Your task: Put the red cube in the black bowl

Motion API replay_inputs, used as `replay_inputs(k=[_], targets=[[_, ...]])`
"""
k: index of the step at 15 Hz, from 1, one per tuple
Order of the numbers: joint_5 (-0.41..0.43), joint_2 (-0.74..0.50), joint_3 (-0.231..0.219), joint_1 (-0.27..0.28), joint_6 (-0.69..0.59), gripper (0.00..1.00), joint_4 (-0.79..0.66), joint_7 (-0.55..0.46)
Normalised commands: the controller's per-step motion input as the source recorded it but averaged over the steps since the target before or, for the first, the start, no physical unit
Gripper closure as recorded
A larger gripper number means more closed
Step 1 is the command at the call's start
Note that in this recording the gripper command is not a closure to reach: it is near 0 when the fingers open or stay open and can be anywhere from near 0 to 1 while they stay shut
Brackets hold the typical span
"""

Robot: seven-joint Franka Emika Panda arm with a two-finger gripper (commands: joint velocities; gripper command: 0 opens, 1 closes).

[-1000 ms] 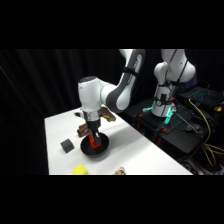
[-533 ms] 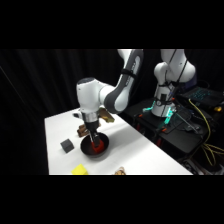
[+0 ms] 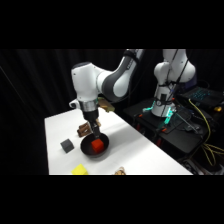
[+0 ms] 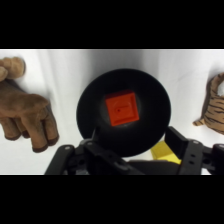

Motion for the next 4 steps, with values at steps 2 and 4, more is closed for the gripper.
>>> replay_inputs(k=[2, 4], targets=[[-0.066, -0.46, -0.022, 0.042, -0.48, 0.0, -0.04, 0.0], [-0.096, -0.41, -0.016, 0.05, -0.41, 0.0, -0.01, 0.02]])
